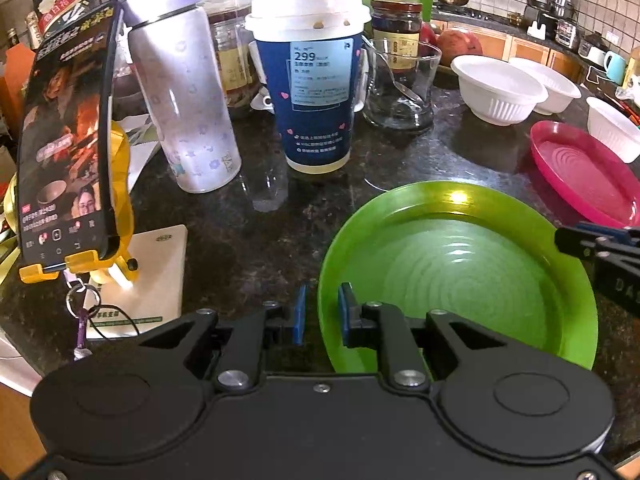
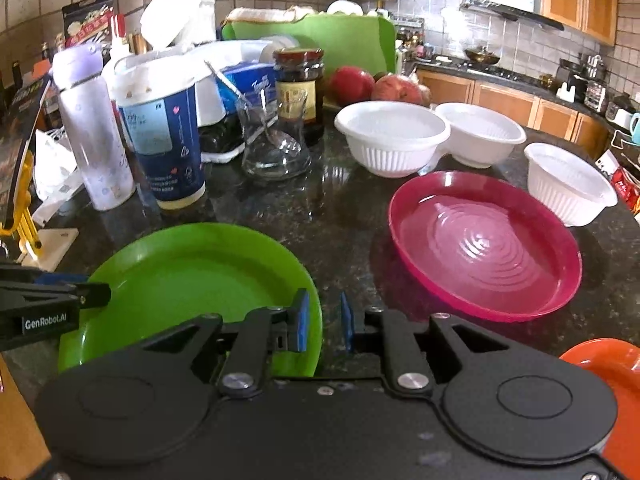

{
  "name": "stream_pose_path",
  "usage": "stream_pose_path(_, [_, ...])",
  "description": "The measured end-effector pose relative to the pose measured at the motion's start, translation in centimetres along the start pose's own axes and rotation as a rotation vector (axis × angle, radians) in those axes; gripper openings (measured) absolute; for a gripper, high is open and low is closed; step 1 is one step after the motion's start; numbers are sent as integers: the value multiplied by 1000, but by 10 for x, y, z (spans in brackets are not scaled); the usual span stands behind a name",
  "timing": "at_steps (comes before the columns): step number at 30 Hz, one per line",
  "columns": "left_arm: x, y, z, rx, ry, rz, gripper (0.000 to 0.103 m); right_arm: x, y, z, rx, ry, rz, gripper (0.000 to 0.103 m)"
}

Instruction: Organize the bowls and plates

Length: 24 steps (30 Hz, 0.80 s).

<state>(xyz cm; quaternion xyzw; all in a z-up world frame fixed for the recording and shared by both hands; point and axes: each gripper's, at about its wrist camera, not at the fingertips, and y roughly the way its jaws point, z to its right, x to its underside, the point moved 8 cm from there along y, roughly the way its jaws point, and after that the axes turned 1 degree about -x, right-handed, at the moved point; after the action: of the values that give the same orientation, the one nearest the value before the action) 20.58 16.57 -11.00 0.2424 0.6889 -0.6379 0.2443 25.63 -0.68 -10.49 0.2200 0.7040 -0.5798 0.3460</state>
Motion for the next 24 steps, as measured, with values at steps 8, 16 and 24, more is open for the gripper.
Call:
stream_pose_path(8, [0, -5, -6, 6, 7, 12, 31, -8, -13, 6, 40, 19, 70, 26])
stream_pose_path(16, [-7, -19, -13, -34, 3, 91, 33, -21, -32, 8, 96, -5, 222, 39])
stream_pose_path(24, [-22, -41, -15, -90, -8, 207, 33, -37, -69, 33, 127, 100, 365, 39])
